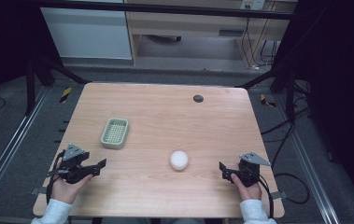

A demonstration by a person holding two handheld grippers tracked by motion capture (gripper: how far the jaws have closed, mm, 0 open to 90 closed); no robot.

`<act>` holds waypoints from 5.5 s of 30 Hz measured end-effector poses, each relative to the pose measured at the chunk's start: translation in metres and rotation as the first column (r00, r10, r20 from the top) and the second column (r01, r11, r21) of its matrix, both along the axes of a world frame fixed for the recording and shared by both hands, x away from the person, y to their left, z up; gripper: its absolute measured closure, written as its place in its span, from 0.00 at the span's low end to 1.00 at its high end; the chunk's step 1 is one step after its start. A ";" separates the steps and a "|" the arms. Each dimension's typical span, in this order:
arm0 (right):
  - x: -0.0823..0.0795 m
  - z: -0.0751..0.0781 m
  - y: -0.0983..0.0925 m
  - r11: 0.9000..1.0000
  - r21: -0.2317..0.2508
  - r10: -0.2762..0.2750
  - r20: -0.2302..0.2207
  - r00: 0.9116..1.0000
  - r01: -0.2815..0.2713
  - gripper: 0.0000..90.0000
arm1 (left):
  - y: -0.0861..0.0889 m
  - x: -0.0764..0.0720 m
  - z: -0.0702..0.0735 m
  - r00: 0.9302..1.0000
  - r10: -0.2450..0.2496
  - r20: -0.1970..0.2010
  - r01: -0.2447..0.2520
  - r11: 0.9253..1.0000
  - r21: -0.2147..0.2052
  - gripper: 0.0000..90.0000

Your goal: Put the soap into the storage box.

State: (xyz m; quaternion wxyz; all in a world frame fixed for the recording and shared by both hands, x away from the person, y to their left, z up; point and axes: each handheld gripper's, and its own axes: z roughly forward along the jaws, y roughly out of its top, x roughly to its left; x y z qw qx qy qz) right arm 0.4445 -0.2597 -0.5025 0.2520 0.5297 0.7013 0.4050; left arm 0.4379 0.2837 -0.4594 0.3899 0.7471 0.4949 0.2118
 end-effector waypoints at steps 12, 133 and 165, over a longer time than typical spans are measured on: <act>0.001 0.000 0.000 1.000 0.018 0.004 -0.005 1.000 -0.004 0.04 | -0.021 -0.002 0.008 0.998 -0.060 0.013 0.060 0.998 0.020 0.25; 0.002 0.000 0.002 1.000 0.011 0.013 -0.022 1.000 -0.013 0.04 | -0.220 0.044 0.024 0.916 -0.396 -0.060 0.401 0.906 0.136 0.23; 0.003 0.000 0.002 1.000 0.008 0.019 -0.023 1.000 -0.019 0.04 | -0.245 0.051 0.004 0.904 -0.414 -0.109 0.426 0.891 0.155 0.20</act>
